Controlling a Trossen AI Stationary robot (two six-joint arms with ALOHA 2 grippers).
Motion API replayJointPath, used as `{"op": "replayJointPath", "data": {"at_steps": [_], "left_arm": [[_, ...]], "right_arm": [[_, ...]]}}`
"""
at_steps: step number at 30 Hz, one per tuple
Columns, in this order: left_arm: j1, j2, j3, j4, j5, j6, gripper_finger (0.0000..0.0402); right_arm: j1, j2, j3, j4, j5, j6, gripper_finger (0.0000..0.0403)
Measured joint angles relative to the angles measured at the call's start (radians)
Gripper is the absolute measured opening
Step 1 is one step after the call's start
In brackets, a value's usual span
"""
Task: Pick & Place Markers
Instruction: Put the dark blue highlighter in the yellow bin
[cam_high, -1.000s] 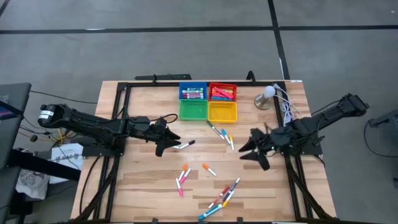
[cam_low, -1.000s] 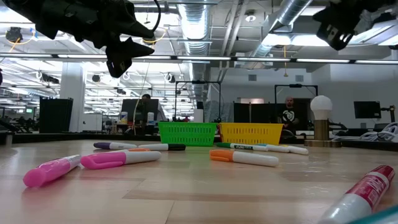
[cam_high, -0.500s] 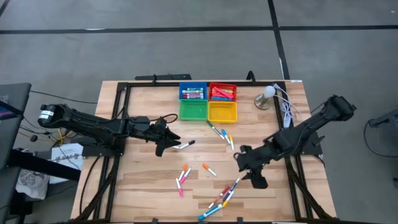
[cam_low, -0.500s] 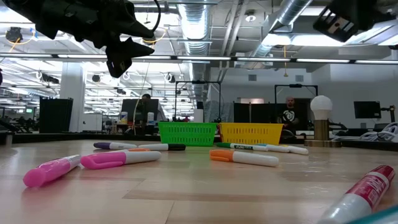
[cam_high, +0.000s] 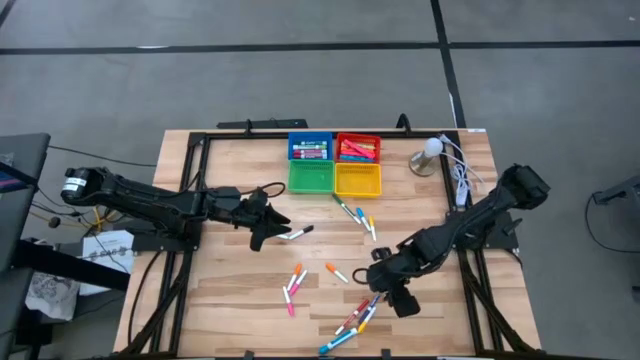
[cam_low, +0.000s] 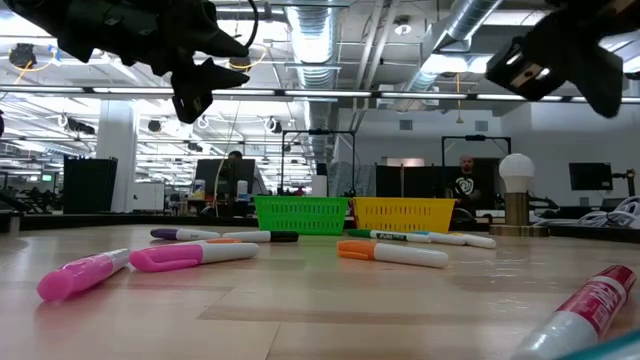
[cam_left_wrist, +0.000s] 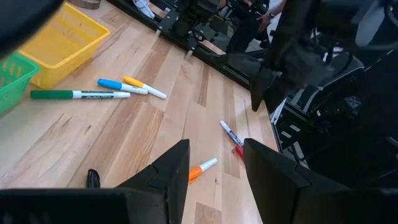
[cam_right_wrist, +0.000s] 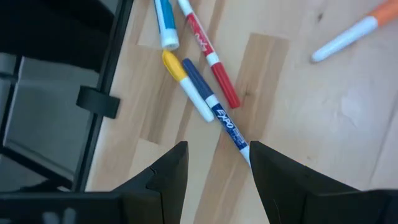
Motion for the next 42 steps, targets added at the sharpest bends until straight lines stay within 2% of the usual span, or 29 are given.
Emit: {"op": "replayJointPath", "data": {"at_steps": [8, 25, 31, 42], "left_arm": [[0.0, 0.0, 0.0, 0.0, 0.0, 0.004, 0.015], [0.0, 0.0, 0.0, 0.003, 0.0, 0.007, 0.015], [0.0, 0.0, 0.0, 0.003, 0.0, 0.007, 0.015], [0.0, 0.0, 0.0, 0.003, 0.0, 0.007, 0.015]], "right_arm": [[0.0, 0.091, 0.026, 0.038, -0.029, -0.014, 0.0162], [0.013, 0.241, 0.026, 0.058, -0.021, -0.048, 0.0162], [0.021, 0.246, 0.026, 0.056, 0.032, -0.065, 0.0162], [0.04, 0.312, 0.031, 0.074, 0.03, -0.081, 0.0161]]}}
